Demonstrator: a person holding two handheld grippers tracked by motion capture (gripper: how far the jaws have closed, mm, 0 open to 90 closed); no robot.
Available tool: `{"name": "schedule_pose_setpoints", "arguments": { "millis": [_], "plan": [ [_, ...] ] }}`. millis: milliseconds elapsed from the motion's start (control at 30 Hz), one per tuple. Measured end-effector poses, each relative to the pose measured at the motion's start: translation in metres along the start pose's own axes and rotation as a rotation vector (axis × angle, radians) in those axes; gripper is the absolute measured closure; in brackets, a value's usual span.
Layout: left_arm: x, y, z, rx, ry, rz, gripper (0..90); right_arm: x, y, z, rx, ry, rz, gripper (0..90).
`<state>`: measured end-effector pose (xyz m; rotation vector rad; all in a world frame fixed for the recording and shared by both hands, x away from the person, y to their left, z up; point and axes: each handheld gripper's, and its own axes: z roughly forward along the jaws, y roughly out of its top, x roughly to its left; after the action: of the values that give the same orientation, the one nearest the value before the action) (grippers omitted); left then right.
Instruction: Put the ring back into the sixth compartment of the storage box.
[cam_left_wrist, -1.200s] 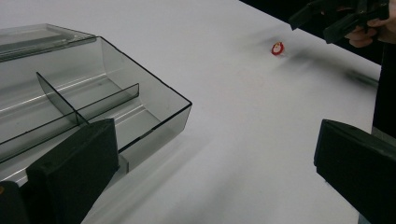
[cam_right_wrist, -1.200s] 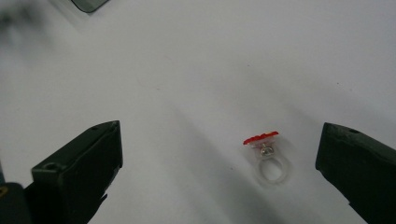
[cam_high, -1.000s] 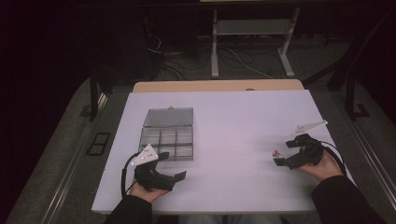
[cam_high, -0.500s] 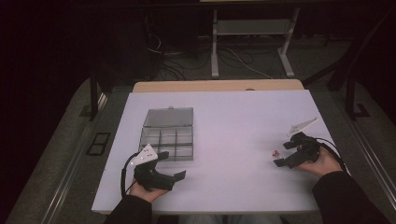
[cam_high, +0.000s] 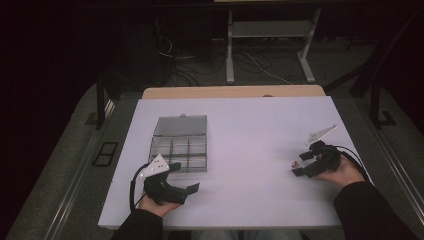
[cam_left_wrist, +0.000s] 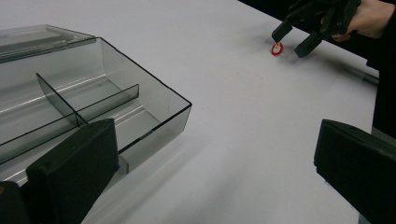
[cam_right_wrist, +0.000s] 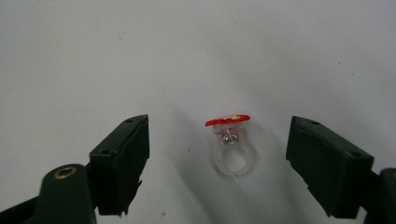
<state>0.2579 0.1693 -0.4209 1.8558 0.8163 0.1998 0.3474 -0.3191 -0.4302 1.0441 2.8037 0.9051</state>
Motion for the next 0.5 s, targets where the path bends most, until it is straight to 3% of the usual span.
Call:
{"name": "schedule_pose_setpoints", "arguments": {
  "millis": [133,500],
  "plan": [
    [0.0001,0.0000,0.0000,-0.001,0.000,0.000,0.0,-0.0011,0.0007,0.0015,0.007,-0.022,0.010,23.3],
    [-0.0001,-0.0001,0.0004,0.003,-0.001,0.000,0.0,-0.0073,0.0012,0.0051,0.007,-0.003,0.008,35.9]
  ]
}}
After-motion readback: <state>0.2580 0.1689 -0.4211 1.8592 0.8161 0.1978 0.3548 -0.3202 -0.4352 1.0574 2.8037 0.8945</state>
